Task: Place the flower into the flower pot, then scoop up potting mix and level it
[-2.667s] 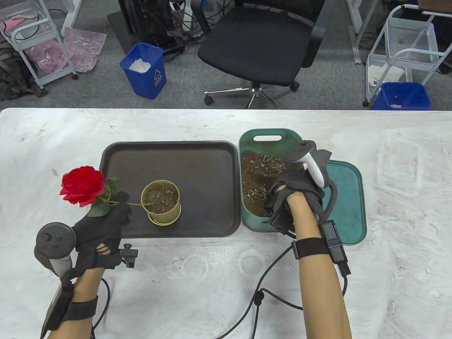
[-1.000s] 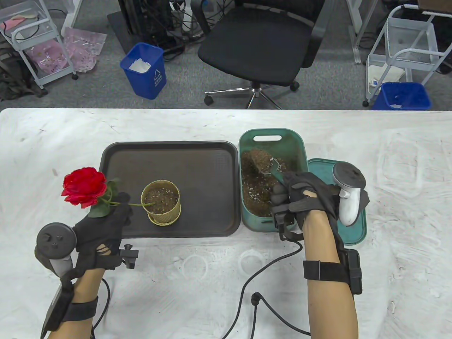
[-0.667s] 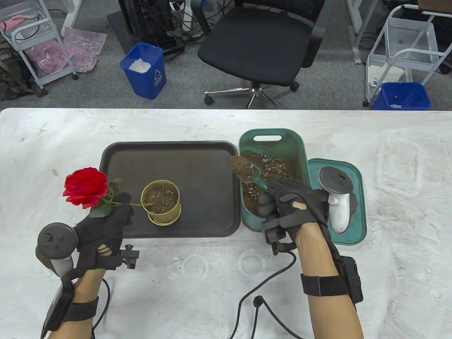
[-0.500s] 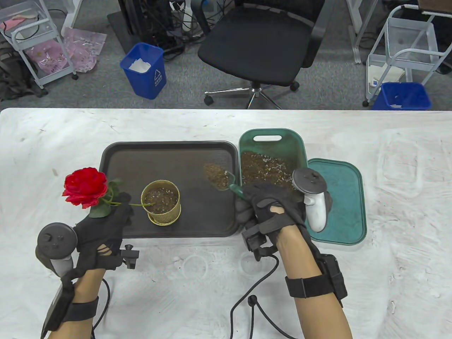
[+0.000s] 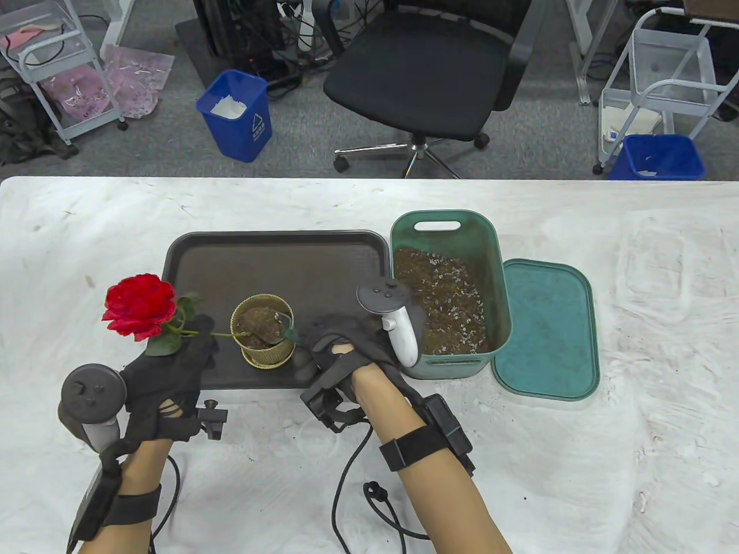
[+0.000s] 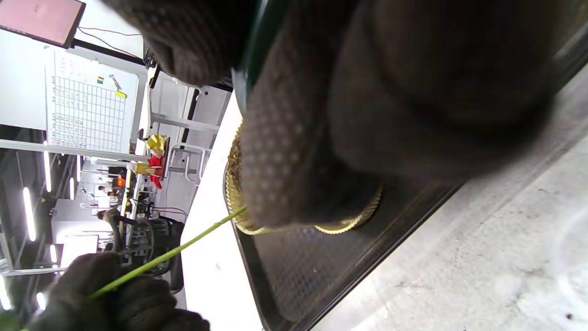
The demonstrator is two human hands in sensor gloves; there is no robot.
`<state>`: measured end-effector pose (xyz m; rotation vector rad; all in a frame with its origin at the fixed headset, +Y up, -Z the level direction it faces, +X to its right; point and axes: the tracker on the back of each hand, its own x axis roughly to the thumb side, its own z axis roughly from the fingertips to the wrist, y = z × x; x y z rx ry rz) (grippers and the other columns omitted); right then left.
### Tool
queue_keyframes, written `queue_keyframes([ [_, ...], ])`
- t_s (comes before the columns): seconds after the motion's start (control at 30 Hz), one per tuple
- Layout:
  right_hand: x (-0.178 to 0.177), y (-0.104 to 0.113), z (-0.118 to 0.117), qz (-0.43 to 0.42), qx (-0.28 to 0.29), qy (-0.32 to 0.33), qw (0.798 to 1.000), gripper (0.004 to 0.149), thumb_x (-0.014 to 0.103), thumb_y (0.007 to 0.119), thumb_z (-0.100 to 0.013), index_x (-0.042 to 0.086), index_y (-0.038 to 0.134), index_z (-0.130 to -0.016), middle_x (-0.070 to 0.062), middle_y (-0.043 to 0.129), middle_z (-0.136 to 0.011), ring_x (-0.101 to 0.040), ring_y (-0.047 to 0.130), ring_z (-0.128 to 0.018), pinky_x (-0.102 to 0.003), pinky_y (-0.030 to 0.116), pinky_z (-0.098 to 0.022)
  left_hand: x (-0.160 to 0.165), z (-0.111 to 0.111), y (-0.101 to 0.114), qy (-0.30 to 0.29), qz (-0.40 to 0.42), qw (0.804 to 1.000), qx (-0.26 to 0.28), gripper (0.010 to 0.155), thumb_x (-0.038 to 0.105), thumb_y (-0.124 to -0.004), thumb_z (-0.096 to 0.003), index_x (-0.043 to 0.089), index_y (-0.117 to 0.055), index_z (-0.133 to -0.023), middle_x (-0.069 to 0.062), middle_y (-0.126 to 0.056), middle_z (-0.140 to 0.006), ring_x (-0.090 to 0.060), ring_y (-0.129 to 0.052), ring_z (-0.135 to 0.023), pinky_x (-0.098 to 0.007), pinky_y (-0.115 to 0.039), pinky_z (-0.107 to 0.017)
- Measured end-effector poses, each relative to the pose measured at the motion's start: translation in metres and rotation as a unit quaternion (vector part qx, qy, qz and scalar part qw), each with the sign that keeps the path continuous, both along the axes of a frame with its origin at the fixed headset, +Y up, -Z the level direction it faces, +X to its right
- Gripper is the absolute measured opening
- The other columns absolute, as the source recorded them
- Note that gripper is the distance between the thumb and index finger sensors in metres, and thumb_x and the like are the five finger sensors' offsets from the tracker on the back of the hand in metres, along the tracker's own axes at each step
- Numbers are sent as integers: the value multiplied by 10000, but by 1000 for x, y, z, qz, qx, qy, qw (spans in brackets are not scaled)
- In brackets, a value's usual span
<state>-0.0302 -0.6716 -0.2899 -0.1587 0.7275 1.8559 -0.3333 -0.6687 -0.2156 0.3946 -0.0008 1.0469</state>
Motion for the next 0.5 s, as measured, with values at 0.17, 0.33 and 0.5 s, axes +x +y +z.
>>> queue_keyframes([
  [0.17,-11,19,-2,155,106,3,982,503,340,810,-424,14,813,-807,-143,1038,-477,-223,1093,-116,-336,958,3,0,0,0,-1,-1,1000,0,434,449,-894,-391,245,-959,-768,45,-1073,-578,-171,-1118,-303,-356,-940,-313],
  [0.33,-34,38,2,261,213,55,940,493,351,842,-414,35,843,-793,-130,1047,-445,-218,1081,-87,-339,944,22,0,0,0,0,-2,1000,1,433,448,-895,-392,246,-958,-769,44,-1073,-580,-172,-1118,-302,-357,-940,-312],
  [0.5,-56,52,22,376,321,102,864,504,352,863,-394,57,835,-802,-120,1043,-487,-242,1083,-142,-365,947,-31,0,0,0,0,-2,1000,1,433,448,-895,-391,245,-959,-768,43,-1073,-580,-172,-1118,-303,-357,-940,-311],
])
